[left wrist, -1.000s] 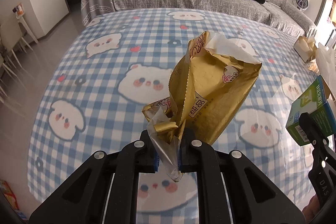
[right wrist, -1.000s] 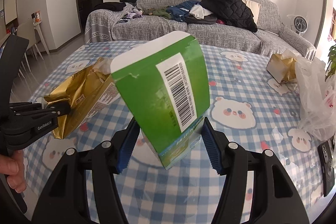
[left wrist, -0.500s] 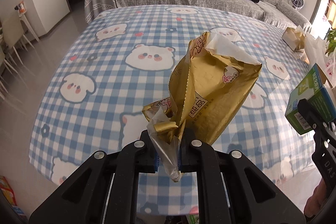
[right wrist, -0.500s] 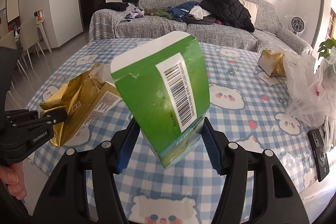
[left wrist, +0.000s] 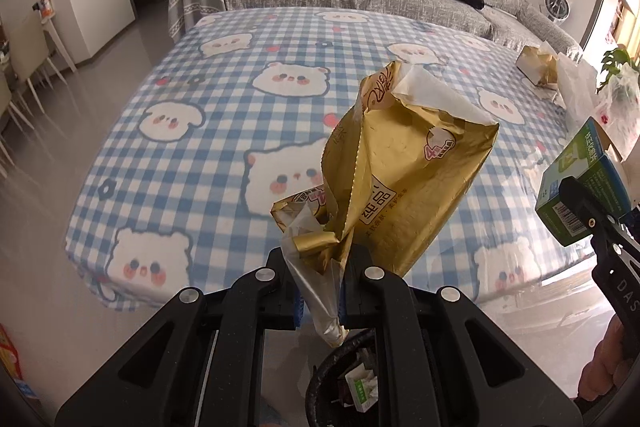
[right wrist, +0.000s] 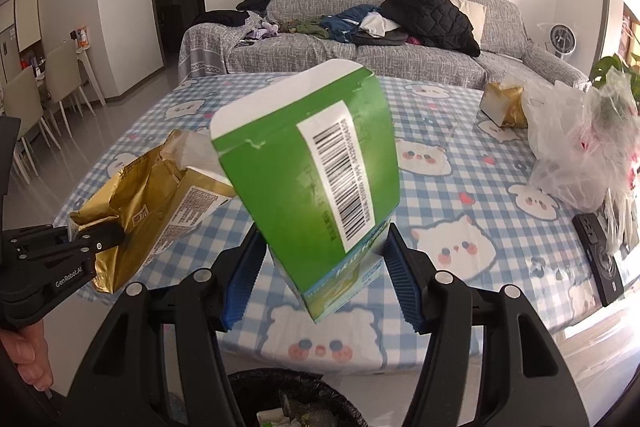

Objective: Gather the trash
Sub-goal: 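Lift the gold bag and green box and carry both over the bin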

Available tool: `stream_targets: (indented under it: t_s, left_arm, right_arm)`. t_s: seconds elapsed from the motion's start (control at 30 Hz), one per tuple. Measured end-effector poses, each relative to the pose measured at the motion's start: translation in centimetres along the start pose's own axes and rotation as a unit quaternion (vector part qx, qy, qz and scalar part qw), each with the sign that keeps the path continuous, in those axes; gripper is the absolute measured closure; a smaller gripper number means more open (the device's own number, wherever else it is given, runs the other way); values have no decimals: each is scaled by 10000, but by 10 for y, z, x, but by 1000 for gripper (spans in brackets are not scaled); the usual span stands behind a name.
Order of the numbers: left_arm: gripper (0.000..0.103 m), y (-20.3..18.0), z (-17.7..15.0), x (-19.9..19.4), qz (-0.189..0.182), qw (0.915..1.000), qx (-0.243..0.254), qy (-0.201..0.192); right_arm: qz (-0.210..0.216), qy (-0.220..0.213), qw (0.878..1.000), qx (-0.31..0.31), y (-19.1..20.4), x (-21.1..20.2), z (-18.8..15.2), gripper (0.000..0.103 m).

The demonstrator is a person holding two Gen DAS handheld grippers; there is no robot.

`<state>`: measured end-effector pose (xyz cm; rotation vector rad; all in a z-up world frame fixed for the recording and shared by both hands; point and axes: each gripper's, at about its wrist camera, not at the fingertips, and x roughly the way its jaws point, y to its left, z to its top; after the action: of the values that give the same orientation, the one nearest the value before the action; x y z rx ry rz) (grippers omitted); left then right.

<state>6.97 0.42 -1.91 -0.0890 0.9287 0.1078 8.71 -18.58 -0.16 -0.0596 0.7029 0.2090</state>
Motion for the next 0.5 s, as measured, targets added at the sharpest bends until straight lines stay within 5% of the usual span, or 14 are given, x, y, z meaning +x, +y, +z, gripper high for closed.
stream_targets:
  t_s: [0.5]
  left_arm:
    - [93,0,-72,-30,-103,9999,35,92]
  right_arm:
    - [-25,-16,9999,-162,16,-41,-45,46]
